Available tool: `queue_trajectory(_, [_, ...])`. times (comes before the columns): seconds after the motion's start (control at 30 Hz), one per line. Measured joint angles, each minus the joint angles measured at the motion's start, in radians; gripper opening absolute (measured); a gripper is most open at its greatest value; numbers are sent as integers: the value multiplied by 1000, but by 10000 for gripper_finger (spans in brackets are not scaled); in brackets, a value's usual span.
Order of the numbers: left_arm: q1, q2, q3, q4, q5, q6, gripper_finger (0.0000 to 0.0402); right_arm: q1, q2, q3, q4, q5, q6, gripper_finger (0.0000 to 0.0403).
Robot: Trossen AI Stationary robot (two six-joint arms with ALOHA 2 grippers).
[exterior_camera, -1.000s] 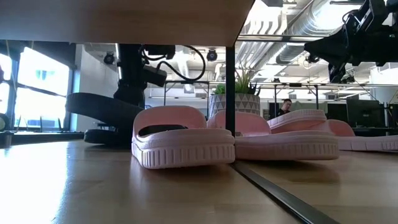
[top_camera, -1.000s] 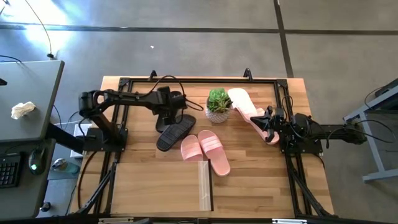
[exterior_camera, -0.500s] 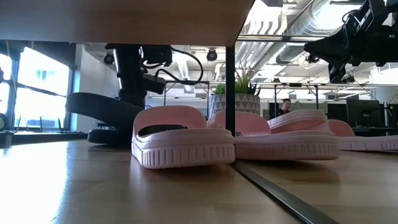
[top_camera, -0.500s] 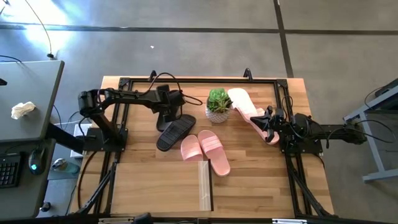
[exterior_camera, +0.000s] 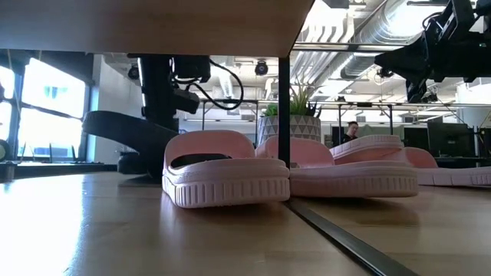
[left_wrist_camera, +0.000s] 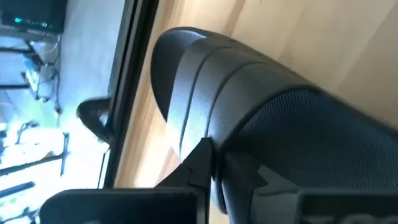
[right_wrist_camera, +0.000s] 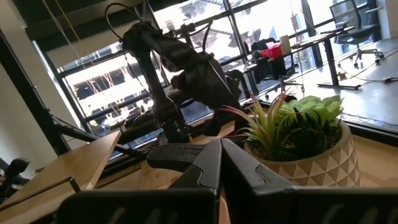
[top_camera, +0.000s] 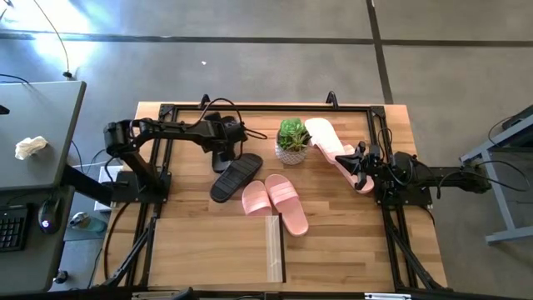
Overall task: Pick and place slides into the shelf
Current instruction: Put the black slide under the shelf
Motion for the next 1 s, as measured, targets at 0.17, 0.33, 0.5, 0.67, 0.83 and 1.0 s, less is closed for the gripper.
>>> queue_trajectory(0.17, [-23, -73, 48, -93, -16, -48, 6, 0, 0, 0, 0, 0, 3, 1])
queue_trajectory(0.33, [-24, -168, 117, -219, -11, -118, 4, 0, 0, 0, 7, -1, 6, 1])
queue_trajectory(0.5, [-30, -264, 186, -431, -48, -205, 2, 0, 0, 0, 14, -1, 8, 1])
queue_trajectory(0.67, [-93, -338, 229, -648, -77, -323, 2, 0, 0, 0, 15, -2, 8, 1])
queue_trajectory(0.83, [-212, -363, 238, -863, -94, -521, 1, 0, 0, 0, 26, -2, 8, 1])
queue_trajectory(1.0, [-339, -364, 212, -860, -103, -633, 0, 0, 0, 0, 43, -1, 8, 1])
